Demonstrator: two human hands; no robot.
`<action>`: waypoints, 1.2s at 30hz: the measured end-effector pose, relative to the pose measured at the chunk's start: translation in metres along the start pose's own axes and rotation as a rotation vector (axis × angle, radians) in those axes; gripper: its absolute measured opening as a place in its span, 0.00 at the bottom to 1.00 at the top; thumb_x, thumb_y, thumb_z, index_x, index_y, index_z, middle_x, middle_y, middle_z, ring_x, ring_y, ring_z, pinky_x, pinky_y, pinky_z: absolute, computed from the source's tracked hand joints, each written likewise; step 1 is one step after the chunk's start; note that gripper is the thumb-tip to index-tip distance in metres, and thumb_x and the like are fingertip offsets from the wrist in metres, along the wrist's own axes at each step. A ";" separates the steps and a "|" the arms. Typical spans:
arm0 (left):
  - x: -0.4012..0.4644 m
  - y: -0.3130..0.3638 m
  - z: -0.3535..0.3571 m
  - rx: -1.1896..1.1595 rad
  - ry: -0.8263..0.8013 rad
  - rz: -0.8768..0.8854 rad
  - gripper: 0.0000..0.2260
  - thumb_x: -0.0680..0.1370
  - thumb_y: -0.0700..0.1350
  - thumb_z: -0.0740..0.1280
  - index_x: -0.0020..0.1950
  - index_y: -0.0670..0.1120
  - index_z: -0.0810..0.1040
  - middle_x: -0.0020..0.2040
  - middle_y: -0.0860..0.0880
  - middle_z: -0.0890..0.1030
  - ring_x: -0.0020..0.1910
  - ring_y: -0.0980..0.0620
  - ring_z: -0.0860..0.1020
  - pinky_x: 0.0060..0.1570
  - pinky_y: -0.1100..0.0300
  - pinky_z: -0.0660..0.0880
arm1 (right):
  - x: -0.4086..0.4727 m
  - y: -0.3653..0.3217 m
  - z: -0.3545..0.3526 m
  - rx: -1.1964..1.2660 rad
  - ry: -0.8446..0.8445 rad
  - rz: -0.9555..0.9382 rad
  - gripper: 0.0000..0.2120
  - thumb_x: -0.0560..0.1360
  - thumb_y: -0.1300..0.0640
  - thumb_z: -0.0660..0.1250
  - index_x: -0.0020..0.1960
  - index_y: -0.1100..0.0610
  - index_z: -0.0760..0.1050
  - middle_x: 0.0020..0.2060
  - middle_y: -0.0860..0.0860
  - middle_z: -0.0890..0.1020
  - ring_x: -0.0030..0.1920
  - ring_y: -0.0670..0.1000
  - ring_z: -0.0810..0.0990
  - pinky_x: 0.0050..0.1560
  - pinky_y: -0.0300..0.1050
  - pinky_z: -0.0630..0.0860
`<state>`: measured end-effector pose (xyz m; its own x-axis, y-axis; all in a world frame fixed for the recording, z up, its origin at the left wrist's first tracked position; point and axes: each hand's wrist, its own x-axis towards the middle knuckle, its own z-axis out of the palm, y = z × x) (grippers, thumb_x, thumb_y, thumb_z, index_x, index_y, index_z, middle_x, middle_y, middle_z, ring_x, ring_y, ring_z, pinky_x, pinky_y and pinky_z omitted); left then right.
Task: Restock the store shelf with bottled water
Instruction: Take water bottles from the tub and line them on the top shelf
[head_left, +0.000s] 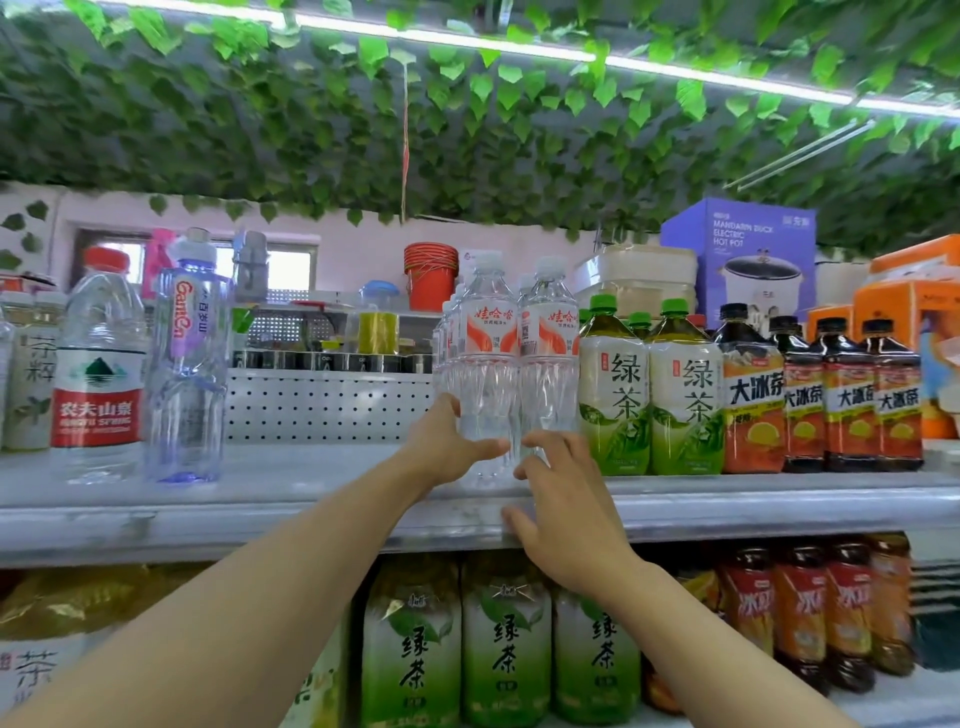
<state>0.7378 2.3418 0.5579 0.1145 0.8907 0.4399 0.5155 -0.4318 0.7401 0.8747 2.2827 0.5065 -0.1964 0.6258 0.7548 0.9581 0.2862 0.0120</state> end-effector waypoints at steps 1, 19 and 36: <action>0.000 -0.001 0.000 -0.003 -0.005 -0.002 0.30 0.69 0.53 0.75 0.65 0.48 0.65 0.59 0.45 0.76 0.58 0.44 0.75 0.59 0.46 0.73 | 0.000 0.000 0.000 -0.003 -0.003 0.001 0.20 0.76 0.46 0.64 0.64 0.55 0.72 0.70 0.48 0.61 0.71 0.50 0.52 0.71 0.45 0.55; 0.028 -0.025 -0.057 -0.182 -0.289 -0.070 0.18 0.76 0.36 0.65 0.64 0.46 0.69 0.63 0.43 0.74 0.61 0.47 0.73 0.55 0.51 0.73 | 0.009 -0.019 -0.005 0.022 0.092 0.163 0.24 0.75 0.46 0.65 0.67 0.54 0.64 0.64 0.48 0.66 0.66 0.48 0.60 0.67 0.41 0.59; 0.082 -0.040 -0.015 -0.062 -0.289 0.029 0.24 0.75 0.47 0.70 0.67 0.40 0.68 0.61 0.42 0.74 0.55 0.45 0.76 0.47 0.58 0.77 | 0.027 -0.050 0.011 -0.018 0.137 0.402 0.31 0.74 0.45 0.65 0.71 0.53 0.56 0.68 0.50 0.62 0.69 0.51 0.57 0.71 0.47 0.58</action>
<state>0.7137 2.4298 0.5724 0.3699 0.8777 0.3048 0.4564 -0.4574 0.7632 0.8193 2.2935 0.5188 0.2216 0.5826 0.7820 0.9566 0.0256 -0.2902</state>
